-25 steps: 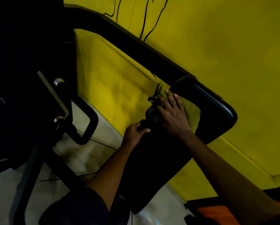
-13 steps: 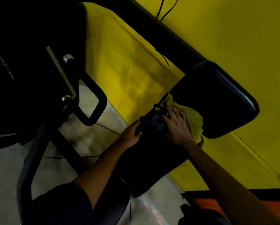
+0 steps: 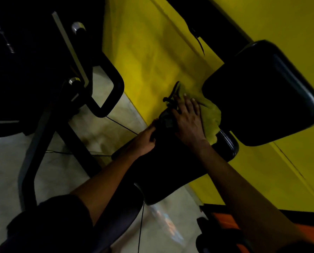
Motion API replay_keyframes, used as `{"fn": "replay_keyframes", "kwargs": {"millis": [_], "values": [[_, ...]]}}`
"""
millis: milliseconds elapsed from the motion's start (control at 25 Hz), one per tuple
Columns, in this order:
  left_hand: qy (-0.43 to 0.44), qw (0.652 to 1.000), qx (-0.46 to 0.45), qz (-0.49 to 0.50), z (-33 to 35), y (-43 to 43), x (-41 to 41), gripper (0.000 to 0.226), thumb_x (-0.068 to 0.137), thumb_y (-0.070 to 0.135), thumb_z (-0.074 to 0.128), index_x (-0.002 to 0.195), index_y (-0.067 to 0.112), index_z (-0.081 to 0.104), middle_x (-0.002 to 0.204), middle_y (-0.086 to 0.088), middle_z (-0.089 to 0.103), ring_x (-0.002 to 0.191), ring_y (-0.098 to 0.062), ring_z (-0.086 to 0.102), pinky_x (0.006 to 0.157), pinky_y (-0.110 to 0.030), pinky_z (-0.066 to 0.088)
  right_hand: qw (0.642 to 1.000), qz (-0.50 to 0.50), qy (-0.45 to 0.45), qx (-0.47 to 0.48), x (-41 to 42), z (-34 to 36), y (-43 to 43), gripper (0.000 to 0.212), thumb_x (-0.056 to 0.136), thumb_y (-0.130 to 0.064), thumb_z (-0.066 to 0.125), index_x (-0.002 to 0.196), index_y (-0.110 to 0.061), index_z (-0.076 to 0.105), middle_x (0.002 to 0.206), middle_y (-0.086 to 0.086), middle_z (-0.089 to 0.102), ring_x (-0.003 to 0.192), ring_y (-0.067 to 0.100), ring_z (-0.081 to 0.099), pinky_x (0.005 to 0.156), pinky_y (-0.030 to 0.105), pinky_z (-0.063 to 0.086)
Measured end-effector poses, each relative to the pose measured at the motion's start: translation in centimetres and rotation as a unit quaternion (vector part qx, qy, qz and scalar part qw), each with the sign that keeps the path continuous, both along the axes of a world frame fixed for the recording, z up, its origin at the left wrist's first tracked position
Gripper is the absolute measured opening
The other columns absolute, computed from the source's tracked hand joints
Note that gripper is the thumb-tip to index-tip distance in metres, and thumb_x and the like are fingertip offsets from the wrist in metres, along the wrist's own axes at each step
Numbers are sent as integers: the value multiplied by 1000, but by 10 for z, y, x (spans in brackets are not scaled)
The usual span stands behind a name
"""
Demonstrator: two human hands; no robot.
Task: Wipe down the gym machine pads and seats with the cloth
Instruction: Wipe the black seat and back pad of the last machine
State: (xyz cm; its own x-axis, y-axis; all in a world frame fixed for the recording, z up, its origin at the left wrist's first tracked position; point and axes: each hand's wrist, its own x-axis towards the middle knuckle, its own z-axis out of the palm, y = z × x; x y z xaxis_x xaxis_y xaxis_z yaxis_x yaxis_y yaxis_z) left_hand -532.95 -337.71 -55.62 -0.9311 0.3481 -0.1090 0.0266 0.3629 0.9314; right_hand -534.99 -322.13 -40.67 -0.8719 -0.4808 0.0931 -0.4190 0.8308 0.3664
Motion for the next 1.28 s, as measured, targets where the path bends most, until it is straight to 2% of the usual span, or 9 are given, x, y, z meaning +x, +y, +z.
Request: {"fn": "replay_keyframes", "kwargs": {"millis": [160, 280, 360, 480, 560, 680, 840, 1000, 1280], "values": [[-7, 999, -31, 4, -8, -3, 4, 71, 92, 4, 53, 156, 21, 25, 164, 1, 17, 146, -21, 26, 114, -34, 33, 1000, -5, -17, 20, 5, 5, 1, 69, 74, -31, 71, 140, -22, 54, 157, 17, 36, 147, 44, 24, 120, 57, 13], [-31, 998, -41, -30, -30, -23, 18, 86, 93, 9, 55, 156, 37, 5, 160, 21, 9, 150, -13, 17, 119, -32, 27, 998, -41, -2, 51, 29, 26, 27, 87, 72, -42, 68, 152, -29, 35, 166, 12, 13, 151, 44, 9, 122, 57, 11], [-21, 997, -60, -34, -38, -25, 26, 90, 93, 11, 57, 156, 40, 0, 161, 21, 8, 149, -10, 15, 116, -25, 25, 997, -41, 14, 64, 31, 30, 28, 83, 77, -41, 63, 153, -28, 34, 166, 13, 11, 151, 46, 8, 120, 59, 11], [24, 996, -88, -12, -37, -17, 28, 87, 94, 14, 57, 158, 29, 1, 165, 11, 5, 149, -10, 13, 108, -17, 21, 996, -10, 12, 82, 9, 4, -2, 62, 79, -30, 60, 140, -17, 52, 157, 20, 33, 147, 49, 19, 117, 61, 8], [48, 992, -114, -11, -49, -17, 32, 84, 94, 17, 56, 158, 25, 2, 165, 9, 2, 150, -12, 10, 110, -20, 22, 995, 14, -31, 89, -1, -26, -24, 52, 78, -27, 67, 127, -10, 62, 144, 25, 48, 141, 52, 32, 117, 60, 10], [66, 982, -178, -9, -84, -28, 52, 82, 93, 24, 56, 159, 21, 7, 166, 4, 4, 149, -19, 19, 114, -31, 32, 996, 21, -43, 81, -7, -47, -29, 49, 75, -29, 69, 120, -8, 66, 139, 27, 51, 138, 53, 35, 117, 57, 8], [-58, 955, -283, -66, -138, -48, 100, 90, 95, 46, 54, 158, 18, -4, 166, -6, -5, 152, -25, 3, 122, -39, 10, 996, 17, -41, 74, -4, -25, -21, 64, 66, -37, 69, 125, -13, 63, 141, 25, 49, 140, 50, 33, 120, 58, 10], [-119, 901, -392, -142, -186, -56, 131, 111, 80, 65, 63, 158, 20, -2, 165, -10, -5, 152, -31, -4, 122, -48, 3, 989, -19, -47, 140, -20, -40, -43, 76, 64, -49, 61, 128, -7, 59, 123, 32, 53, 123, 51, 44, 112, 59, 16], [-87, 883, -428, -173, -214, -70, 157, 123, 76, 62, 70, 156, 20, -12, 162, -11, -22, 149, -33, -19, 121, -48, -6, 975, 4, -107, 195, -16, -86, -67, 82, 75, -45, 66, 142, -5, 43, 130, 32, 48, 128, 51, 40, 112, 59, 22]]}}
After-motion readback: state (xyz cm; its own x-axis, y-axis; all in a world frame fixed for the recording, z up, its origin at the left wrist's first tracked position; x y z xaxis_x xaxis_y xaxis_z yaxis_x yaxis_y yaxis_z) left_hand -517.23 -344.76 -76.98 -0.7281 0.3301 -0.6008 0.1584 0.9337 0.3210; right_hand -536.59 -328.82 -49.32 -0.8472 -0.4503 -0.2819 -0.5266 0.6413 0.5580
